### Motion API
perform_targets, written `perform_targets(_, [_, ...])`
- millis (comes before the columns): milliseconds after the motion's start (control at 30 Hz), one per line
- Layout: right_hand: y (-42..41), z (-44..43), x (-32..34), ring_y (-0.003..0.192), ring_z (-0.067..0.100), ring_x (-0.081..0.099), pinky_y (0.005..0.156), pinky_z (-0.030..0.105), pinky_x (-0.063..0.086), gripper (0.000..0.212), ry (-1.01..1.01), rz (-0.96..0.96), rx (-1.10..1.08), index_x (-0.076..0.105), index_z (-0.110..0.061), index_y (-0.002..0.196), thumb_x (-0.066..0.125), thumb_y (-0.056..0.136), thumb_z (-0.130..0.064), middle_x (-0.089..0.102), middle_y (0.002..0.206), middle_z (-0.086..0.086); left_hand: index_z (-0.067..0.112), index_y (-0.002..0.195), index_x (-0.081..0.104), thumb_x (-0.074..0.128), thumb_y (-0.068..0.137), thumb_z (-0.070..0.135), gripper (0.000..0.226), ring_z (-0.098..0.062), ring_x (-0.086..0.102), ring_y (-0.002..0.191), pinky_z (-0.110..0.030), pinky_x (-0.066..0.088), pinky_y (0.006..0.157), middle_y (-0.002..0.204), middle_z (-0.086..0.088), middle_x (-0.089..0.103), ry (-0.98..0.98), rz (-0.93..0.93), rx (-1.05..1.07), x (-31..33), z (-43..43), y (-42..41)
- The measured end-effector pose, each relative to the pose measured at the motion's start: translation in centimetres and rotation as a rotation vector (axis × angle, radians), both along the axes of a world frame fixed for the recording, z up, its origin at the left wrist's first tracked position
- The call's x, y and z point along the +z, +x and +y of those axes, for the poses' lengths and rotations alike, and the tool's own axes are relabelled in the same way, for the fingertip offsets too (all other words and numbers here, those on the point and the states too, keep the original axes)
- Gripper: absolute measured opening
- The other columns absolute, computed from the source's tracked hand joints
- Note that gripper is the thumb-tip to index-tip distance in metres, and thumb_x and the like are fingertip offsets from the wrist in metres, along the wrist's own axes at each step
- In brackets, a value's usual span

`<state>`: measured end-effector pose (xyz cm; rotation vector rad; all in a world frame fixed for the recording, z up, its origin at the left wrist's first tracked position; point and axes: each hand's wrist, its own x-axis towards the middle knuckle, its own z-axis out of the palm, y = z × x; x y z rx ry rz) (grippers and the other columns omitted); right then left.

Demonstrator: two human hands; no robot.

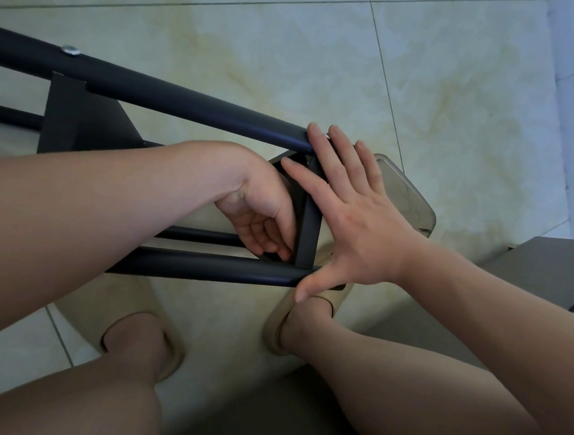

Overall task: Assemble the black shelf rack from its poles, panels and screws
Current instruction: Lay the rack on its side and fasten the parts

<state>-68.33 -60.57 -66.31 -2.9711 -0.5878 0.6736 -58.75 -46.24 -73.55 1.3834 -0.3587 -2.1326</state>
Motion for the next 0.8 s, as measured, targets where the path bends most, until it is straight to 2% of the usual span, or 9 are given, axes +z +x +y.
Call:
perform_targets(133, [0.18, 0.09, 0.00, 0.155, 0.041, -0.008, 0.125, 0.057, -0.002, 0.148, -0.019, 0.007, -0.001, 0.012, -0.011, 0.162, 0.043, 0.051, -0.104, -0.003, 0.168, 0.020, 0.004, 0.099, 0.071, 0.064, 0.089, -0.001, 0.013, -0.012, 0.062, 0.068, -0.031, 0.055, 0.084, 0.078, -0.006, 0.074, -0.028, 0.006, 0.025, 0.05, 0.09, 0.21])
perform_targets(267, [0.28, 0.27, 0.07, 0.156, 0.037, -0.012, 0.126, 0.051, -0.007, 0.158, -0.037, 0.009, -0.022, -0.002, -0.003, 0.161, 0.044, 0.048, -0.105, -0.007, 0.169, 0.018, 0.009, 0.094, 0.073, 0.064, 0.092, 0.008, 0.010, -0.010, 0.062, 0.065, -0.027, 0.056, 0.074, 0.078, -0.004, 0.074, -0.001, -0.011, 0.001, 0.00, 0.10, 0.38])
perform_targets(400, [0.25, 0.38, 0.11, 0.155, 0.036, -0.013, 0.126, 0.049, -0.008, 0.162, -0.049, 0.007, -0.030, -0.002, 0.003, 0.159, 0.045, 0.048, -0.105, -0.008, 0.168, 0.023, 0.008, 0.094, 0.073, 0.065, 0.090, 0.005, 0.009, -0.010, 0.061, 0.063, -0.028, 0.056, 0.075, 0.077, -0.005, 0.074, 0.010, -0.010, 0.016, -0.17, 0.16, 0.35])
perform_targets(567, [0.36, 0.32, 0.07, 0.156, 0.034, -0.014, 0.126, 0.047, -0.009, 0.161, -0.050, 0.015, -0.026, -0.003, 0.002, 0.160, 0.041, 0.048, -0.107, -0.009, 0.168, 0.021, 0.000, 0.104, 0.071, 0.065, 0.088, -0.004, 0.018, -0.015, 0.065, 0.072, -0.032, 0.056, 0.084, 0.085, -0.010, 0.073, -0.018, 0.001, 0.058, -0.28, 0.19, 0.38])
perform_targets(667, [0.31, 0.31, -0.07, 0.156, 0.034, -0.014, 0.126, 0.048, -0.009, 0.161, -0.045, 0.016, -0.026, -0.003, 0.001, 0.160, 0.039, 0.049, -0.107, -0.009, 0.168, 0.021, 0.007, 0.096, 0.073, 0.065, 0.090, 0.005, 0.010, -0.012, 0.064, 0.068, -0.028, 0.056, 0.077, 0.081, -0.006, 0.074, -0.017, 0.004, 0.023, -0.02, 0.12, 0.45])
perform_targets(733, [0.32, 0.30, -0.12, 0.156, 0.034, -0.013, 0.126, 0.048, -0.009, 0.160, -0.041, 0.015, -0.025, -0.003, 0.001, 0.160, 0.036, 0.049, -0.108, -0.009, 0.168, 0.021, 0.010, 0.099, 0.072, 0.066, 0.091, 0.012, 0.010, -0.010, 0.062, 0.065, -0.026, 0.053, 0.072, 0.079, -0.002, 0.074, -0.010, -0.009, -0.027, 0.07, 0.16, 0.50])
perform_targets(800, [0.32, 0.29, -0.12, 0.156, 0.034, -0.013, 0.126, 0.048, -0.009, 0.160, -0.037, 0.018, -0.026, -0.003, 0.000, 0.160, 0.036, 0.049, -0.108, -0.009, 0.168, 0.020, 0.010, 0.101, 0.071, 0.066, 0.091, 0.011, 0.011, -0.010, 0.061, 0.065, -0.026, 0.053, 0.072, 0.077, -0.002, 0.073, 0.000, -0.004, -0.028, -0.03, 0.19, 0.45])
